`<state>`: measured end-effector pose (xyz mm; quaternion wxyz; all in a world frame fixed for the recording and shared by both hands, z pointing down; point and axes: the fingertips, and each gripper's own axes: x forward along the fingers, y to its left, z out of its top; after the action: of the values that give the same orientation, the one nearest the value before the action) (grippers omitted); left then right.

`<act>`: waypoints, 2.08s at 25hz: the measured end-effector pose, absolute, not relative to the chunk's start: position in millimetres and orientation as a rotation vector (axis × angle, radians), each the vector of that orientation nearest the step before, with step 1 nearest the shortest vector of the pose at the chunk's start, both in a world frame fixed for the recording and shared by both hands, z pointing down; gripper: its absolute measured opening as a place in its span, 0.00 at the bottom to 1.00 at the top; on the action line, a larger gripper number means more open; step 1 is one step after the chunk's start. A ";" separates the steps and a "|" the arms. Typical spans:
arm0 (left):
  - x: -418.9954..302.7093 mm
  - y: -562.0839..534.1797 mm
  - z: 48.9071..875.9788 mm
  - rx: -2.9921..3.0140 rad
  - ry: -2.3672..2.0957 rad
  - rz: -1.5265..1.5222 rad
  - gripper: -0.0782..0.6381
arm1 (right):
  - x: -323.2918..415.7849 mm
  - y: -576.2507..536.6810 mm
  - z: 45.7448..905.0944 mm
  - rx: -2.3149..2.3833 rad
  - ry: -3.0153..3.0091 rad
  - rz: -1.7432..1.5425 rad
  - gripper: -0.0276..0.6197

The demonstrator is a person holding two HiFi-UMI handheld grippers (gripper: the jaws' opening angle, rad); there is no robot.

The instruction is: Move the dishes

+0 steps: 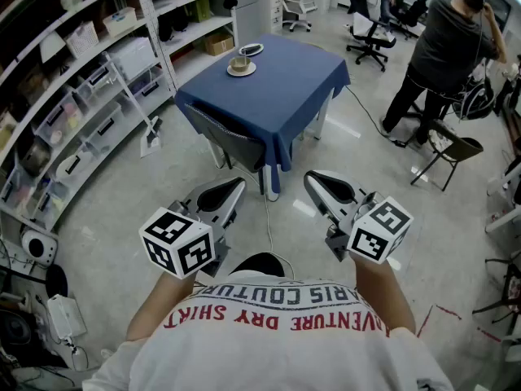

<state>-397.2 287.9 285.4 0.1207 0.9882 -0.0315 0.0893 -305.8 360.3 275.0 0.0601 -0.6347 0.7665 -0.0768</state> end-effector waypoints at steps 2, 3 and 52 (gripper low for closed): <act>-395.0 287.2 287.5 2.882 -0.083 0.273 0.15 | -305.2 359.9 274.1 -1.923 2.315 -0.228 0.08; -393.9 286.7 288.4 2.882 -0.079 0.278 0.15 | -305.0 359.5 274.2 -1.922 2.313 -0.228 0.08; -38.2 -57.4 372.3 2.670 -0.322 0.390 0.15 | 53.4 4.4 356.0 -1.716 2.425 -0.532 0.08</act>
<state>-38.2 -57.4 372.3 0.2102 0.9606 -0.1159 0.1404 53.4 4.4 356.0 0.0618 -0.5675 0.8020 -0.1759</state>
